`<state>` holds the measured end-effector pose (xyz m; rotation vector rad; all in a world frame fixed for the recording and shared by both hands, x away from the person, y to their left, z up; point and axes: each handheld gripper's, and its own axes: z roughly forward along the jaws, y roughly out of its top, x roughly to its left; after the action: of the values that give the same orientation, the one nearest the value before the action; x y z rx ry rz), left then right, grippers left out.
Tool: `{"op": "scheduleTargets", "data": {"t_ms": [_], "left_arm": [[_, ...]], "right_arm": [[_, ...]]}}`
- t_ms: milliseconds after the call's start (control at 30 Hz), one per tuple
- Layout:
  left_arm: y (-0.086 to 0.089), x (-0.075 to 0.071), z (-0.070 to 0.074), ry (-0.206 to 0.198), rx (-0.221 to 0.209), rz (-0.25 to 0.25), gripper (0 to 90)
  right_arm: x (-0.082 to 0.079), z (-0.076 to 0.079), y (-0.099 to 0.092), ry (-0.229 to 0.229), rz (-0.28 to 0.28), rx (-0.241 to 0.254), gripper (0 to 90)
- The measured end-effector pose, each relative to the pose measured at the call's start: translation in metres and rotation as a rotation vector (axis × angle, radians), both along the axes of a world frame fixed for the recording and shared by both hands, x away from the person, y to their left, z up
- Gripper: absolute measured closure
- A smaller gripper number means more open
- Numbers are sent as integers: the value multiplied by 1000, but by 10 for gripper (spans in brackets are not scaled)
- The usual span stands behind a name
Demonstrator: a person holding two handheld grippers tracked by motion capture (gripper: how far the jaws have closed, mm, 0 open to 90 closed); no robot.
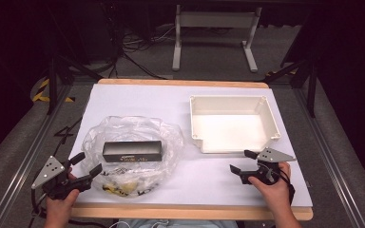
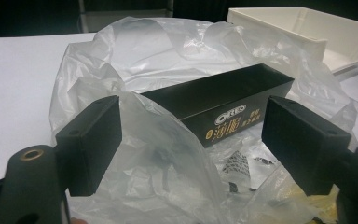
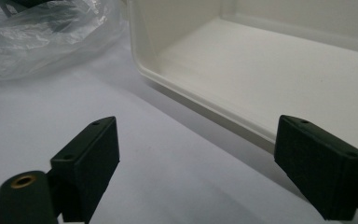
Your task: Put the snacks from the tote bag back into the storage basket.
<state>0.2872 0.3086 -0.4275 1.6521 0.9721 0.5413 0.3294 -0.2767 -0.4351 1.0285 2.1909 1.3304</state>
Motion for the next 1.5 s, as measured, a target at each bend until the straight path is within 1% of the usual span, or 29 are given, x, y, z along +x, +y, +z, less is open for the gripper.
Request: {"op": "scheduleTargets", "data": {"t_ms": [100, 167, 233, 267, 333, 367, 500, 533, 567, 600, 633, 733, 767, 833, 867, 933, 967, 1000, 1033, 1167, 1267, 1300, 1367, 1500], "left_arm": [[0, -1, 0, -2, 1, 6, 209], [0, -2, 1, -6, 1, 9, 209], [0, -2, 1, -7, 0, 10, 209], [0, -2, 1, -7, 0, 10, 209], [0, -2, 1, -7, -2, 10, 209], [1, -2, 2, 0, 5, 7, 209], [1, -2, 1, -9, -7, 15, 209], [1, -2, 2, 2, 0, 13, 209], [1, -2, 2, 2, 0, 13, 209], [-1, -1, 1, 4, 2, 13, 209], [-1, -1, 1, 4, 2, 13, 209], [-3, 0, 0, 13, 15, 5, 209], [-4, -1, 0, 4, 13, 6, 209], [-4, -1, 1, 4, 23, 5, 209], [-4, -1, 1, -1, 16, 8, 208], [-3, -1, 0, 1, 10, 11, 208], [-3, -1, 0, 4, 11, 13, 208], [-2, 0, 0, 10, 23, 7, 209], [-2, 0, 0, 10, 26, 6, 209], [-3, 1, 0, 8, 21, 4, 208], [-3, 1, 0, 8, 22, 2, 208], [-3, 2, 0, 8, 21, 3, 207], [-4, 3, 0, 5, 22, 1, 207], [-5, 4, 0, 7, 25, -6, 207]], "right_arm": [[0, 2, 2, 0, 4, 8, 92], [0, 3, 3, 8, 7, 15, 68], [0, 4, 4, -1, -2, 4, 51], [-1, 4, 4, -12, -3, 0, 48], [-1, 5, 5, -17, 3, 13, 48], [-1, 7, 5, -15, -8, 16, 53], [-2, 11, 8, -13, 3, 7, 82], [-1, 17, 11, 3, 38, -6, 113], [-1, 17, 11, 3, 38, -6, 113], [0, 25, 15, 13, 69, -21, 126], [0, 25, 15, 13, 69, -21, 126], [3, 39, 21, 8, 102, -44, 136], [4, 43, 23, 9, 111, -51, 135], [7, 50, 27, 7, 130, -66, 134], [8, 54, 30, 7, 141, -75, 134], [11, 63, 37, 12, 166, -101, 141], [12, 66, 40, 28, 178, -121, 153], [14, 69, 44, 46, 190, -147, 152], [15, 72, 47, 44, 201, -160, 153], [20, 84, 61, 35, 234, -156, 154], [21, 87, 64, 33, 241, -161, 154], [23, 92, 69, 38, 245, -181, 162], [24, 97, 74, 45, 256, -197, 174], [27, 107, 84, 39, 272, -205, 173]]}}
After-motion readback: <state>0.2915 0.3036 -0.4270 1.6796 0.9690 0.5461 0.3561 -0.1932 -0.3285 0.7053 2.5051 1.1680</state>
